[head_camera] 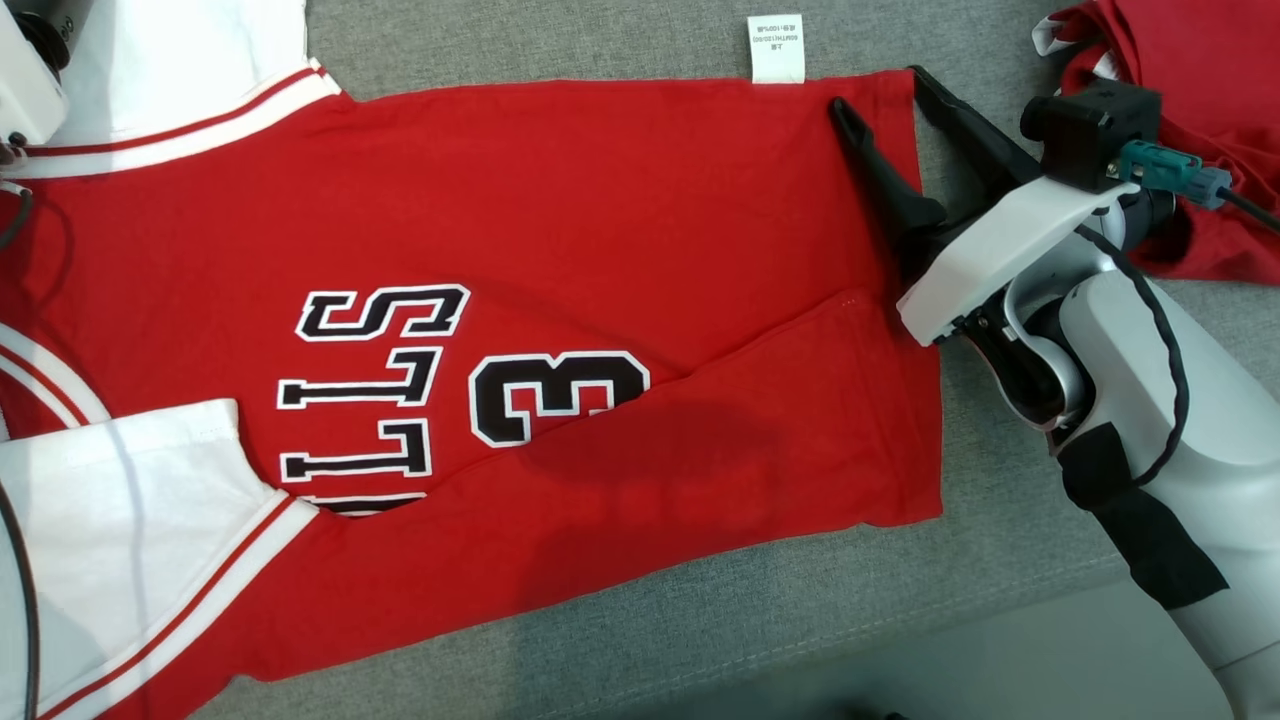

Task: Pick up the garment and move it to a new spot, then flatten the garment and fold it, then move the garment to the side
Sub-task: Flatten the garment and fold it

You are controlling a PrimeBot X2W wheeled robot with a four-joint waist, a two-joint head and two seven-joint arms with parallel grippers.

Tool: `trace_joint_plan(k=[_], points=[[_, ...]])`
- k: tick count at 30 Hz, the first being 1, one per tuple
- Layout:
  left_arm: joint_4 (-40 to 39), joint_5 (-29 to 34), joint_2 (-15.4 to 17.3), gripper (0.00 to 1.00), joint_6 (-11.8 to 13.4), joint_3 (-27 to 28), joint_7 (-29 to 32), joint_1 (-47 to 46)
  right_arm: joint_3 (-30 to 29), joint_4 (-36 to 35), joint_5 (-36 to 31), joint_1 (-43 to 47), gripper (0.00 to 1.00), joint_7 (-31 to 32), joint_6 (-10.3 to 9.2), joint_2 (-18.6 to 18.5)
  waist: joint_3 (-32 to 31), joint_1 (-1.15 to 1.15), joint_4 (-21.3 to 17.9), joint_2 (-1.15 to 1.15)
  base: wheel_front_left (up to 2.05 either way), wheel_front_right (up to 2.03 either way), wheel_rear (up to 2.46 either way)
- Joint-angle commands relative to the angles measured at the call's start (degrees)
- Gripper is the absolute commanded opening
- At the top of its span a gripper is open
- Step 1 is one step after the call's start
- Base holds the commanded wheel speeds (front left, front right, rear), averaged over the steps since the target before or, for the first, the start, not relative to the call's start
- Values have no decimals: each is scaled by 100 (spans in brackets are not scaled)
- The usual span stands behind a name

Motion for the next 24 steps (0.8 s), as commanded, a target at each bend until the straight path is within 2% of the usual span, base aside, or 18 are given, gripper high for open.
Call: trace_joint_plan(k=[1, 2, 3, 14, 23, 24], points=[[-58, -41, 291, 38, -39, 98, 91, -189, 116, 1, 53, 139, 48, -7, 0, 40, 11, 0, -5, 0, 0, 0, 0], [-51, -125, 286, 0, -39, 90, 140, -191, 134, 16, 76, 118, 26, -38, 0, 39, 15, 0, -8, 0, 0, 0, 0], [-97, -155, 302, 0, -39, 65, 100, -207, 141, 27, 112, 105, 0, -84, 0, 40, 15, 0, -7, 0, 0, 0, 0], [-282, -513, 364, 0, -40, -116, -747, -303, 187, 117, 580, -210, 0, -125, 0, -195, -191, 0, 214, 0, 0, 0, 0], [-671, -513, 506, 0, -40, -559, -1433, -259, 322, -34, 857, -421, 0, -29, 0, -643, -483, 0, 554, 0, 0, 0, 0], [-858, -496, 577, 0, -40, -685, -1647, -185, 333, -120, 909, -328, 0, 3, 0, -790, -568, 0, 645, 0, 0, 0, 0]])
